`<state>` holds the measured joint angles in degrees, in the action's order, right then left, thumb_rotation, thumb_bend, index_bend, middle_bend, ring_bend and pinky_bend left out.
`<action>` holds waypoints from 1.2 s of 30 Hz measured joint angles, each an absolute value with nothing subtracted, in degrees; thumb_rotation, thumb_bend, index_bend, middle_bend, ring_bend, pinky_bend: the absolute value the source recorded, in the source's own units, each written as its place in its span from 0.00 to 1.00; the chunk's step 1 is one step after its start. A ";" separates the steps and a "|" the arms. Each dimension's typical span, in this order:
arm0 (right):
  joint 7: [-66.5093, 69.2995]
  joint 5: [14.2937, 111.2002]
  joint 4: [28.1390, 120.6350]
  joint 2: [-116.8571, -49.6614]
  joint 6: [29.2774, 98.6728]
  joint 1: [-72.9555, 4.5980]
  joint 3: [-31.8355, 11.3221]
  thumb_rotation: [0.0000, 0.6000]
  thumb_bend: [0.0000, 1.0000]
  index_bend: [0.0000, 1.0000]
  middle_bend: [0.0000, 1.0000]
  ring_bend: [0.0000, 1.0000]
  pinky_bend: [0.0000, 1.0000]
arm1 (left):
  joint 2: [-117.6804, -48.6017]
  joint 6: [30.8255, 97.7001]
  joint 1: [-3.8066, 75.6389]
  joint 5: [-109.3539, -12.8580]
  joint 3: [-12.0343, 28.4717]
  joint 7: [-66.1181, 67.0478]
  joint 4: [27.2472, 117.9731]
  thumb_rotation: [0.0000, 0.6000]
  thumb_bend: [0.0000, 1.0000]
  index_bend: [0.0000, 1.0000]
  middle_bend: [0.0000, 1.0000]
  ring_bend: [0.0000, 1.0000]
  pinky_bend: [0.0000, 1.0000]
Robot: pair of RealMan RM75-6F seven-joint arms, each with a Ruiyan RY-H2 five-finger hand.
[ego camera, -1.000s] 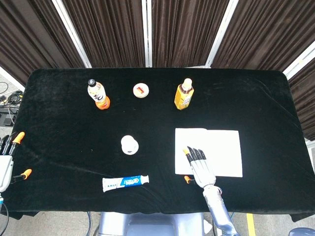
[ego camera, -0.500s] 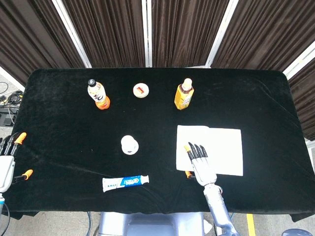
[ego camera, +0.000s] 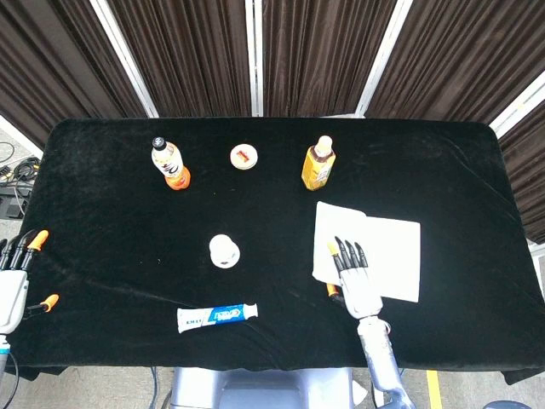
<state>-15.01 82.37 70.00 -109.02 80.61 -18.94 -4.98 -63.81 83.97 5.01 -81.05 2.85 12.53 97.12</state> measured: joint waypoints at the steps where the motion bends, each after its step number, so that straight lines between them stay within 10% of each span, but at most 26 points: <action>1: -14.91 82.52 70.09 -108.95 81.19 -18.74 -5.11 1.00 0.37 0.00 0.00 0.00 0.00 | -63.82 84.00 5.01 -81.07 2.86 12.52 97.11 1.00 0.13 0.00 0.00 0.00 0.00; 36: -13.81 81.16 78.18 -94.32 89.88 -10.20 -8.62 1.00 0.32 0.00 0.00 0.00 0.00 | -64.13 84.73 4.78 -81.79 2.73 12.88 97.25 1.00 0.14 0.00 0.00 0.00 0.00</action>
<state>-13.81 81.16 78.18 -94.32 89.88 -10.20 -8.62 -64.13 84.73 4.78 -81.79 2.73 12.88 97.25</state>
